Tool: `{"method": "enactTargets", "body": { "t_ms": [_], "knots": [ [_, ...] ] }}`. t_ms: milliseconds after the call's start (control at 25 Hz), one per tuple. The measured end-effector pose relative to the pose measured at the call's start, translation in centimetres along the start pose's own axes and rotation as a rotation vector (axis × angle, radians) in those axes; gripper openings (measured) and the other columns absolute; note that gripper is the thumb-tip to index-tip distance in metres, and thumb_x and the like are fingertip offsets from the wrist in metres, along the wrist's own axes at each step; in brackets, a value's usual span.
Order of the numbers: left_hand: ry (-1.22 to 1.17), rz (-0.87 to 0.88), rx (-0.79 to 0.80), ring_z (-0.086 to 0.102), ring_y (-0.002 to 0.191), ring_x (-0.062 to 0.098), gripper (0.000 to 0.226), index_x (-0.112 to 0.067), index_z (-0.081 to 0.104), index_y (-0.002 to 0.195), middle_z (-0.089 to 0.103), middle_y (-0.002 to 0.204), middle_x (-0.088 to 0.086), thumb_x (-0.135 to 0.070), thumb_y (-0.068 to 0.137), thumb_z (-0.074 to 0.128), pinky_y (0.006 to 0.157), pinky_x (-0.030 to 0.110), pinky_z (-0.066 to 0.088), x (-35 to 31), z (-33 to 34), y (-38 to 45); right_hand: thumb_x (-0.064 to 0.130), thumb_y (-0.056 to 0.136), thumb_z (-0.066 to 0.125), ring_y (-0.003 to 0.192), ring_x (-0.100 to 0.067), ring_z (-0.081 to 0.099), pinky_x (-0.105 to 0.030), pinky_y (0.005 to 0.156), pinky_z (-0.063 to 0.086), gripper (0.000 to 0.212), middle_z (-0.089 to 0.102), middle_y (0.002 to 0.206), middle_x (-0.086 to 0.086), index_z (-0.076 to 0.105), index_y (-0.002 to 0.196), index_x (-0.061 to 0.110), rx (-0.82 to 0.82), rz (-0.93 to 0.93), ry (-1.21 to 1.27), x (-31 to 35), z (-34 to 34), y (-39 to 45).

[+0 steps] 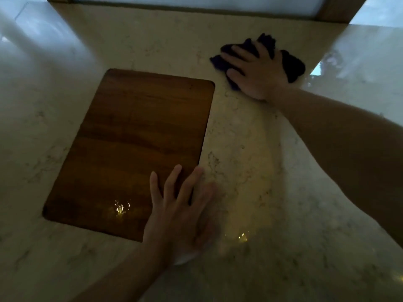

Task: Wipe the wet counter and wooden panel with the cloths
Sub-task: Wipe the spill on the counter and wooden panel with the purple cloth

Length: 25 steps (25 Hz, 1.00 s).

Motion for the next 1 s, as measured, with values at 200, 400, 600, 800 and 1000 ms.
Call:
{"method": "enactTargets", "body": {
  "t_ms": [200, 400, 600, 800, 1000],
  "knots": [
    [-0.118, -0.083, -0.013, 0.027, 0.143, 0.037, 0.06, -0.022, 0.039, 0.132, 0.035, 0.149, 0.006, -0.057, 0.084, 0.037, 0.113, 0.072, 0.012, 0.7, -0.3, -0.2, 0.064, 0.098, 0.007, 0.152, -0.027, -0.001, -0.065, 0.116, -0.001, 0.052, 0.01, 0.164, 0.019, 0.007, 0.15, 0.057, -0.001, -0.005, 0.013, 4.7, 1.8, -13.0],
    [-0.224, -0.143, -0.254, 0.052, 0.114, 0.036, 0.032, -0.012, 0.049, 0.117, 0.05, 0.128, 0.014, -0.028, 0.091, 0.042, 0.102, 0.054, 0.038, 0.7, -2.2, -3.2, 0.064, 0.096, 0.005, 0.152, -0.023, -0.002, -0.059, 0.117, 0.003, 0.055, 0.01, 0.164, 0.02, 0.008, 0.151, 0.056, 0.011, 0.026, 0.02, 12.4, 4.6, -29.2],
    [-0.08, -0.087, -0.315, 0.052, 0.118, 0.039, 0.041, -0.01, 0.054, 0.122, 0.054, 0.129, 0.018, -0.029, 0.089, 0.036, 0.098, 0.054, 0.037, 4.7, -1.5, -10.5, 0.06, 0.101, 0.012, 0.152, -0.022, -0.012, -0.06, 0.118, -0.004, 0.051, 0.004, 0.164, 0.021, 0.004, 0.151, 0.055, 0.092, -0.028, 0.042, 20.8, 7.2, -44.8],
    [-0.03, -0.163, -0.26, 0.043, 0.127, 0.04, 0.04, -0.014, 0.046, 0.129, 0.045, 0.139, 0.016, -0.036, 0.096, 0.042, 0.104, 0.061, 0.032, 11.4, -2.2, -11.0, 0.058, 0.103, 0.017, 0.153, -0.026, 0.005, -0.061, 0.116, 0.016, 0.051, 0.017, 0.163, 0.014, 0.016, 0.153, 0.049, 0.031, 0.087, 0.003, 23.7, 9.6, -55.8],
    [-0.038, -0.251, -0.126, 0.02, 0.146, 0.032, 0.048, -0.031, 0.034, 0.145, 0.026, 0.156, 0.006, -0.049, 0.101, 0.037, 0.11, 0.075, 0.01, 16.3, -1.3, -9.4, 0.055, 0.103, 0.018, 0.15, -0.029, 0.018, -0.06, 0.114, 0.022, 0.051, 0.029, 0.16, 0.009, 0.029, 0.151, 0.043, -0.08, 0.536, 0.093, 22.7, 9.6, -56.0]
  ]
}}
Point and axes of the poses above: each hand's wrist, its own y-axis towards the middle knuckle, its own z-axis out of the palm, x = y × z, the point moved 7 cm from there along y, towards the middle knuckle
